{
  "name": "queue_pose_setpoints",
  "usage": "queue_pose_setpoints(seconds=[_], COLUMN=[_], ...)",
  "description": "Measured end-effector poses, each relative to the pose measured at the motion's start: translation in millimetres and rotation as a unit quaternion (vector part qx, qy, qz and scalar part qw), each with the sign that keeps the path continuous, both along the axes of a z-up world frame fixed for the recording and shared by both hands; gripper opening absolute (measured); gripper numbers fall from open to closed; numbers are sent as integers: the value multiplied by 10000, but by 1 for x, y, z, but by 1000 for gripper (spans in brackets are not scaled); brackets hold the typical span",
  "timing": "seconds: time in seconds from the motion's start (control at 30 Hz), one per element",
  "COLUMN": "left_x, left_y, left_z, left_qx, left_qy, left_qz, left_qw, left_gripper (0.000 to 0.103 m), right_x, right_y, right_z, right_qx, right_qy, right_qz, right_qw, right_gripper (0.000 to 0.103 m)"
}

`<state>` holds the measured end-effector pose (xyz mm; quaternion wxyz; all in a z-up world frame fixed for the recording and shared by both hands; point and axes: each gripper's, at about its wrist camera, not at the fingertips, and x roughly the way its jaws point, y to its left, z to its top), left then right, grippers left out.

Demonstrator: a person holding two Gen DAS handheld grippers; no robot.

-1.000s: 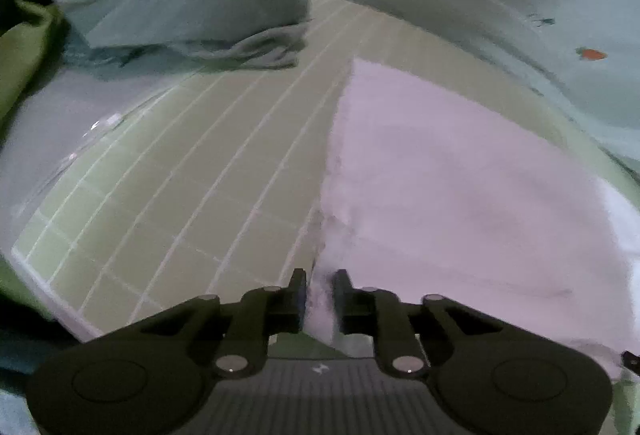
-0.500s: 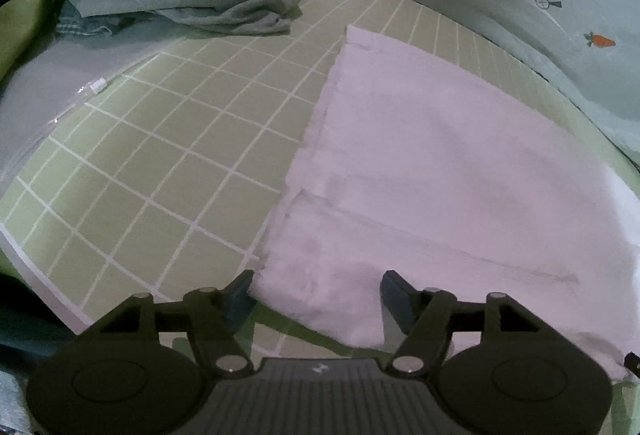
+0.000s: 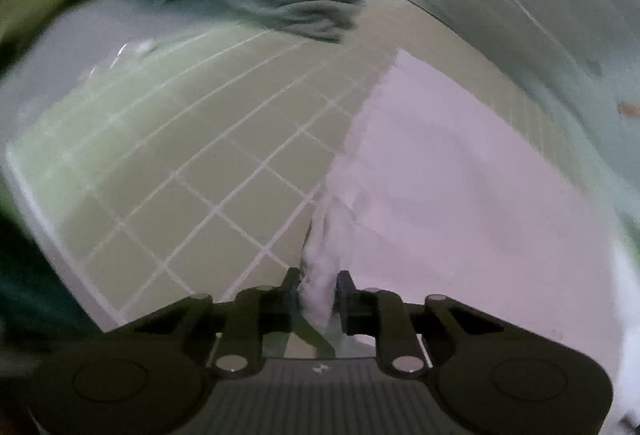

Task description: Fold clothes

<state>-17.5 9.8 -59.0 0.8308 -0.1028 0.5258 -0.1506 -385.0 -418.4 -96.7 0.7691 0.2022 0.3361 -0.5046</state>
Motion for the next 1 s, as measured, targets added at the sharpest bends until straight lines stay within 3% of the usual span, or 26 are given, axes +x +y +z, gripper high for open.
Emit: queue_pose_setpoints(seconds=[0.1, 0.27, 0.37, 0.47, 0.57, 0.67, 0.77, 0.8, 1.0], left_x=[-3, -18, -37, -70, -120, -173, -206, -211, -200], left_y=[-2, -52, -106, -174, -242, -287, -306, -308, -298], left_z=[12, 54, 78, 91, 84, 55, 18, 12, 26], left_qx=[-263, -325, -407, -391, -151, 231, 820, 952, 550], left_qy=[-61, -794, -1234, -1586, -1692, -1477, -1192, -1161, -936], left_qz=[441, 70, -502, -1299, -2237, -3104, -3388, -3379, -2905], left_qw=[9987, 9963, 9902, 9780, 9597, 9388, 9297, 9291, 9507], left_gripper=[13, 13, 13, 12, 12, 12, 12, 12, 16], right_x=[-14, -48, -73, -96, -118, -139, -156, -161, -170], right_y=[-17, -46, -71, -92, -109, -128, -146, -151, -171], right_z=[8, 14, 16, 19, 20, 19, 16, 15, 4], right_qx=[-88, -161, -127, -166, -222, -192, -152, -143, 56], right_qy=[-35, -26, -27, -19, 34, 69, 110, 135, 178], right_qz=[-42, -201, -335, -374, -389, -473, -509, -495, -379], right_qw=[9999, 9997, 9994, 9992, 9990, 9987, 9985, 9986, 9991], right_gripper=[103, 103, 103, 103, 103, 103, 103, 103, 103])
